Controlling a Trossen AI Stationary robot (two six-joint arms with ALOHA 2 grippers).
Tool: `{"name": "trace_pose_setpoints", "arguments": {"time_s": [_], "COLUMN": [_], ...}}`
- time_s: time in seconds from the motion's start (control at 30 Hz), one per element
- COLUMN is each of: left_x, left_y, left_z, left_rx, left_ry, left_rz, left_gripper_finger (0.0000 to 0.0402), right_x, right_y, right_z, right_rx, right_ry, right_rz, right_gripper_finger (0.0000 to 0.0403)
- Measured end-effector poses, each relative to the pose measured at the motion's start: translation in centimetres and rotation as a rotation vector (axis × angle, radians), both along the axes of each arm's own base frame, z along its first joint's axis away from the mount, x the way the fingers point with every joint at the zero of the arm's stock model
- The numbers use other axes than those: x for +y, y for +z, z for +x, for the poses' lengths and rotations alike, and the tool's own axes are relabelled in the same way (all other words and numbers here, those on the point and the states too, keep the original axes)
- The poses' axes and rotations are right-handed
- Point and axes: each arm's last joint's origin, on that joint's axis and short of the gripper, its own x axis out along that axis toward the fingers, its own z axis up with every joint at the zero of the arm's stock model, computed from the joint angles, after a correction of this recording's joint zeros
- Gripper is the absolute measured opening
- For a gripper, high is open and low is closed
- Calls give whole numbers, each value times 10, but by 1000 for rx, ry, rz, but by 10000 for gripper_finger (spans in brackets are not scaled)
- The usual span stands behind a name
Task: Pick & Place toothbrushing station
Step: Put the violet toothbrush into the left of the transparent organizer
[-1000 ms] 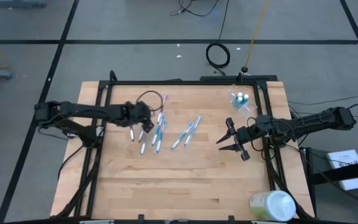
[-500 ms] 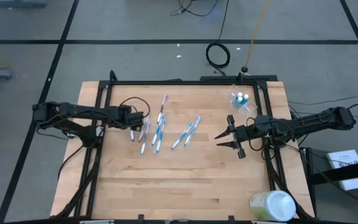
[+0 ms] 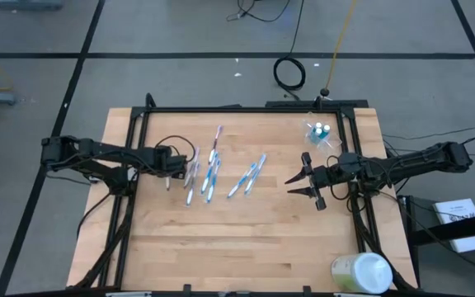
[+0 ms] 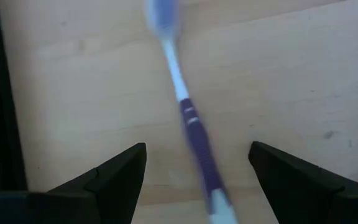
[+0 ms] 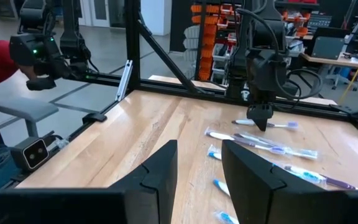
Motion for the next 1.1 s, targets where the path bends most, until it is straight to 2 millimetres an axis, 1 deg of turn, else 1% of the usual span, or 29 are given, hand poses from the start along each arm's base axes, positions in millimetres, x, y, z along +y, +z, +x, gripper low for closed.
{"name": "trace_pose_setpoints", "arguments": {"time_s": [0.13,0.43,0.57,0.77,0.87,0.97,1.1], "left_x": [-3,-3,-3,-3,-2,-1,3], "left_y": [0,-1,-1,-1,3,13,39], "left_z": [-2,0,0,1,3,8,21], "left_rx": [10,-4,-1,9,13,0,-84], "left_ry": [33,4,-31,-102,-153,-214,-297], "left_rz": [-54,-88,-81,-72,-64,-42,45], "left_gripper_finger": [266,133,91,48,27,12,18], "right_x": [0,0,0,0,0,0,0], "right_y": [0,0,0,0,0,0,0], "right_z": [0,0,0,0,0,0,0], "right_rx": [0,0,1,1,1,1,1], "right_ry": [0,0,0,0,0,-1,-3], "right_rz": [0,1,1,1,1,1,0], "right_gripper_finger": [116,116,116,116,116,116,116]}}
